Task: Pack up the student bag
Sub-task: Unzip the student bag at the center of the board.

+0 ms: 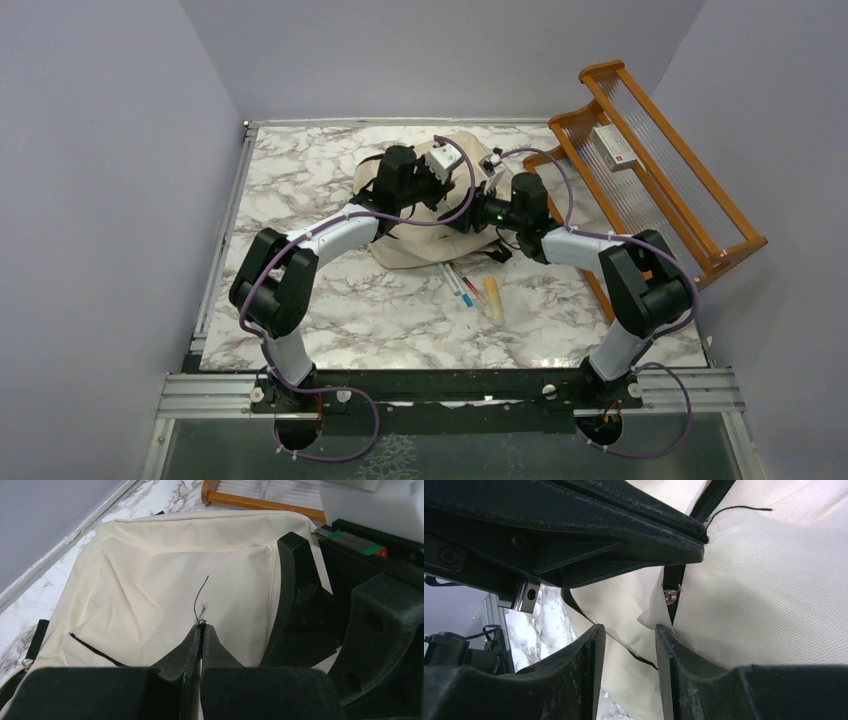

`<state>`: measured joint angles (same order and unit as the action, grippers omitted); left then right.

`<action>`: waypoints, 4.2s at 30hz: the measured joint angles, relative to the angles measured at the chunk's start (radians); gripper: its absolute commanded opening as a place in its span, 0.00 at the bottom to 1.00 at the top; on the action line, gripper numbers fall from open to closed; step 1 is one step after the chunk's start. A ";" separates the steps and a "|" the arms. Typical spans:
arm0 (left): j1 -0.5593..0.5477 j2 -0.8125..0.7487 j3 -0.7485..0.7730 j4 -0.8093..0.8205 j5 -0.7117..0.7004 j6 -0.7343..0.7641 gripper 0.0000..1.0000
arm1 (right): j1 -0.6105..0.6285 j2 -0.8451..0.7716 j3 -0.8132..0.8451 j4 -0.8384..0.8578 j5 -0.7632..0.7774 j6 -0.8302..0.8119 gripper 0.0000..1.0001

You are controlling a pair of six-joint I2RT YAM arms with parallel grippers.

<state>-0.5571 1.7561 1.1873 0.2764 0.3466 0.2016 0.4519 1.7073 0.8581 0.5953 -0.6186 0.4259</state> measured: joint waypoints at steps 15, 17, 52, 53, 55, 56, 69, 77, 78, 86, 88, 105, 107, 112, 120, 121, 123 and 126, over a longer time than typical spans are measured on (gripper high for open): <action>0.000 0.000 0.000 -0.003 0.000 0.001 0.00 | 0.005 -0.034 0.000 -0.021 0.143 -0.046 0.51; 0.000 0.000 0.000 -0.005 0.000 0.001 0.00 | 0.005 -0.034 0.001 -0.021 0.145 -0.045 0.49; 0.003 0.000 0.021 -0.075 -0.068 -0.017 0.00 | 0.008 -0.008 0.050 -0.164 0.071 -0.103 0.00; 0.005 0.000 0.031 -0.080 -0.076 -0.018 0.00 | 0.008 -0.026 0.041 -0.175 0.071 -0.111 0.00; 0.011 0.000 0.043 -0.087 -0.091 -0.018 0.00 | 0.008 -0.067 0.013 -0.190 0.071 -0.121 0.00; 0.013 0.000 0.049 -0.091 -0.098 -0.018 0.00 | 0.008 -0.088 -0.002 -0.199 0.071 -0.127 0.01; 0.087 0.079 0.130 -0.090 -0.182 -0.022 0.00 | 0.007 -0.254 -0.106 -0.333 0.071 -0.163 0.00; 0.157 0.155 0.167 -0.043 -0.189 -0.042 0.00 | 0.007 -0.262 -0.124 -0.352 0.072 -0.157 0.00; 0.164 0.164 0.170 -0.038 -0.188 -0.048 0.00 | 0.007 -0.262 -0.124 -0.352 0.073 -0.154 0.00; 0.201 0.246 0.242 -0.013 -0.193 -0.076 0.00 | 0.007 -0.262 -0.124 -0.356 0.072 -0.139 0.00; 0.209 0.261 0.251 -0.013 -0.190 -0.088 0.00 | 0.007 -0.262 -0.124 -0.352 0.072 -0.137 0.00; 0.277 0.245 0.255 0.028 -0.122 -0.207 0.48 | 0.016 -0.247 -0.074 -0.427 0.077 -0.130 0.39; 0.285 0.184 0.225 0.035 -0.109 -0.247 0.51 | 0.018 -0.251 -0.046 -0.459 0.091 -0.139 0.42; 0.280 -0.054 0.082 0.066 -0.116 -0.339 0.58 | 0.019 -0.288 0.035 -0.528 0.182 -0.152 0.47; 0.276 -0.378 -0.203 -0.064 -0.289 -0.515 0.63 | 0.019 -0.233 0.225 -0.647 0.347 -0.224 0.52; 0.276 -0.405 -0.245 -0.109 -0.314 -0.541 0.64 | 0.019 -0.214 0.246 -0.653 0.360 -0.235 0.53; 0.277 -0.437 -0.312 -0.173 -0.338 -0.580 0.65 | 0.022 -0.177 0.275 -0.666 0.381 -0.256 0.54; 0.276 -0.499 -0.434 -0.247 -0.349 -0.650 0.66 | 0.038 -0.124 0.316 -0.701 0.404 -0.286 0.56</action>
<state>-0.2810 1.2575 0.7532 0.0292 -0.0021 -0.4484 0.4896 1.5833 1.1744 -0.1055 -0.2142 0.1398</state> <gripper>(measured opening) 0.650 0.539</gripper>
